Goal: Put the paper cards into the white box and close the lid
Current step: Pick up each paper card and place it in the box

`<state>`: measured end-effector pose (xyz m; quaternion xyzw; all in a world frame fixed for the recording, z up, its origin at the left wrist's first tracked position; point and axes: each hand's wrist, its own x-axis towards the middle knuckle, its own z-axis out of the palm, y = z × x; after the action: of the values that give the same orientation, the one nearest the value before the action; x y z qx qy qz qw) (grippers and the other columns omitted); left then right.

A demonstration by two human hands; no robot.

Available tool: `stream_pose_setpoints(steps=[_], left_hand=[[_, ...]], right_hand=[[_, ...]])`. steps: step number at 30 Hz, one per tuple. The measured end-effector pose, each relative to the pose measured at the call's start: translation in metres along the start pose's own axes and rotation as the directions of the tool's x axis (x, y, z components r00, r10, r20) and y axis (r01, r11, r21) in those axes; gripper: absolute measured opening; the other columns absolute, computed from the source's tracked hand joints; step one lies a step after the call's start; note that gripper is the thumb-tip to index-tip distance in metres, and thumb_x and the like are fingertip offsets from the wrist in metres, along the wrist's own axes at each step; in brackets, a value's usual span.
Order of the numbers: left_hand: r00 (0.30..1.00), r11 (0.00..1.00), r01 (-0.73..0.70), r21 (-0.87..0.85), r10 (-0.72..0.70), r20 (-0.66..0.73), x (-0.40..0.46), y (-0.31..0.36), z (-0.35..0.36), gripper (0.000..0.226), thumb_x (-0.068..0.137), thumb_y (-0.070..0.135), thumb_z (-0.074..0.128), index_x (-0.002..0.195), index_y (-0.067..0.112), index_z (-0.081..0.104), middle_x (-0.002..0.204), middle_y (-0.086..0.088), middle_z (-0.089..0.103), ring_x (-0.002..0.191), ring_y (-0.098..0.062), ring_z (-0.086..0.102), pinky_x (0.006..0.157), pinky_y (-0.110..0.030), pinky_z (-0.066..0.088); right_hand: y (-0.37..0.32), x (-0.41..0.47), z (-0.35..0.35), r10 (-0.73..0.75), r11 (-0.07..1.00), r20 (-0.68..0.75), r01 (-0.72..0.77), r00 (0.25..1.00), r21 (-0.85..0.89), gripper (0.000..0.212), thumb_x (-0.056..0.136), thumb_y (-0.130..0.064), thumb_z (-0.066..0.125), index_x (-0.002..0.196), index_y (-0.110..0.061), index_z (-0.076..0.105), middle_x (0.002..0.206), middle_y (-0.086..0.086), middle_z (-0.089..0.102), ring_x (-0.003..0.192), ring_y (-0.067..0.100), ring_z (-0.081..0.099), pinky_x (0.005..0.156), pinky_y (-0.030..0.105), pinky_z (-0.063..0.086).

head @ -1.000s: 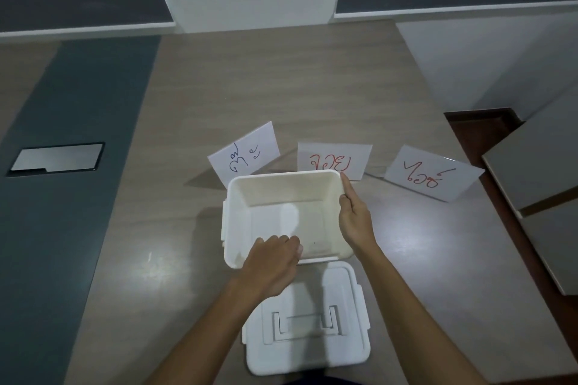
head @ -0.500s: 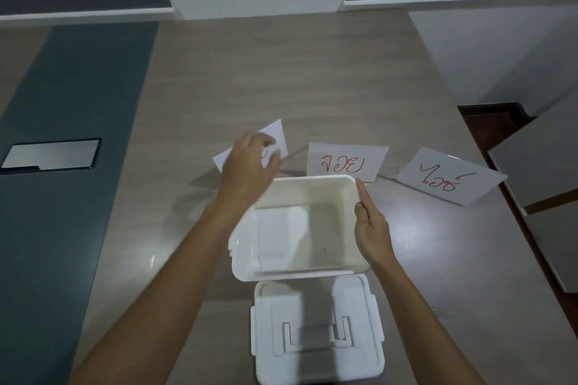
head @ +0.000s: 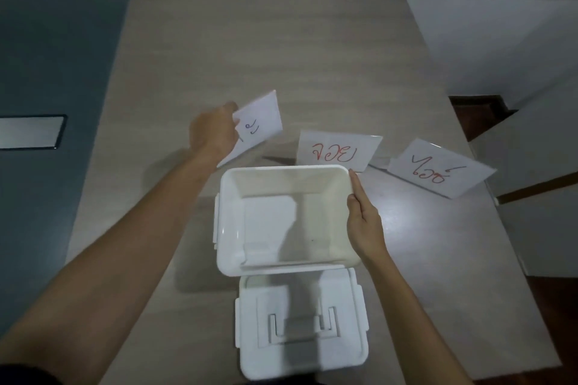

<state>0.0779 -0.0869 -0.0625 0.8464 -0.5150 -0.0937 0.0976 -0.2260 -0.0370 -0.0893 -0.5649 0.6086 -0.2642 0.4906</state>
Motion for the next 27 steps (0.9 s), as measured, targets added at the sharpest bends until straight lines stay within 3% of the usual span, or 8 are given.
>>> stream_pose_setpoints(steps=[3,6,9,13,16,19,22,27], left_hand=[[0.972,0.996,-0.082,-0.040,0.071,-0.226,-0.033,0.017,-0.047,0.023,0.095,0.016,0.047,0.116,0.013,0.057,0.104,-0.021,0.068,0.092,-0.043,0.063,0.069,-0.042,0.044],[0.883,0.974,-0.217,-0.068,0.166,-0.439,-0.081,0.031,-0.090,0.022,0.095,0.017,0.048,0.113,0.010,0.059,0.097,-0.016,0.069,0.080,-0.043,0.062,0.060,-0.039,0.038],[0.802,0.922,-0.382,-0.066,0.295,-0.520,-0.131,0.047,-0.112,0.018,0.091,0.015,0.052,0.105,0.009,0.063,0.089,-0.009,0.072,0.067,-0.037,0.062,0.050,-0.035,0.042],[0.796,0.880,-0.475,-0.016,0.422,-0.433,-0.172,0.059,-0.092,0.015,0.087,0.013,0.053,0.094,0.013,0.066,0.080,-0.003,0.071,0.064,-0.031,0.063,0.047,-0.028,0.041],[0.831,0.886,-0.464,0.023,0.444,-0.336,-0.187,0.056,-0.059,0.019,0.085,0.015,0.048,0.088,0.016,0.067,0.071,0.000,0.067,0.059,-0.028,0.062,0.046,-0.029,0.038],[0.888,0.896,-0.445,-0.003,0.441,-0.128,-0.195,0.045,-0.019,0.014,0.089,0.013,0.048,0.092,0.017,0.061,0.071,-0.001,0.063,0.061,-0.031,0.061,0.050,-0.037,0.043],[0.906,0.905,-0.413,-0.102,0.419,0.058,-0.202,0.036,0.007,0.016,0.095,0.018,0.044,0.101,0.020,0.058,0.083,0.000,0.066,0.075,-0.029,0.062,0.062,-0.038,0.045],[0.889,0.907,-0.370,-0.199,0.408,0.209,-0.220,0.032,0.029,0.021,0.096,0.024,0.037,0.104,0.025,0.056,0.090,0.004,0.065,0.084,-0.023,0.059,0.068,-0.035,0.041]], right_hand=[[0.000,0.000,-0.001,0.005,1.000,0.001,-0.005,1.000,-0.012,0.050,0.102,-0.016,0.031,0.144,-0.044,0.036,0.146,-0.020,0.042,0.128,0.000,0.043,0.089,-0.007,0.029],[-0.001,-0.002,-0.002,0.002,1.000,0.012,-0.002,1.000,-0.004,0.049,0.103,-0.017,0.031,0.145,-0.042,0.036,0.150,-0.018,0.039,0.128,-0.004,0.038,0.102,0.012,0.029],[-0.001,-0.002,-0.004,-0.007,1.000,0.024,0.007,1.000,-0.004,0.048,0.104,-0.018,0.031,0.146,-0.039,0.035,0.147,-0.019,0.039,0.129,0.000,0.039,0.103,0.015,0.030],[-0.001,0.000,-0.004,-0.028,0.999,0.041,0.029,0.999,-0.020,0.050,0.103,-0.015,0.031,0.146,-0.041,0.034,0.136,-0.028,0.038,0.122,-0.005,0.038,0.087,-0.003,0.032],[-0.003,0.000,-0.004,-0.008,1.000,0.041,0.009,0.999,-0.016,0.051,0.103,-0.015,0.029,0.146,-0.042,0.033,0.132,-0.026,0.039,0.119,-0.002,0.038,0.096,0.015,0.034],[-0.002,-0.001,-0.003,-0.023,1.000,0.046,0.023,0.999,-0.005,0.050,0.103,-0.016,0.029,0.146,-0.041,0.033,0.134,-0.027,0.038,0.124,-0.001,0.036,0.105,0.020,0.029],[0.000,0.000,-0.003,-0.023,1.000,0.045,0.022,0.999,0.021,0.050,0.103,-0.016,0.029,0.147,-0.039,0.034,0.136,-0.028,0.038,0.125,-0.003,0.035,0.106,0.018,0.027],[0.001,-0.001,-0.003,-0.015,0.999,0.055,0.013,0.998,0.041,0.050,0.103,-0.015,0.028,0.146,-0.040,0.035,0.137,-0.030,0.036,0.124,-0.007,0.035,0.094,0.003,0.026]])
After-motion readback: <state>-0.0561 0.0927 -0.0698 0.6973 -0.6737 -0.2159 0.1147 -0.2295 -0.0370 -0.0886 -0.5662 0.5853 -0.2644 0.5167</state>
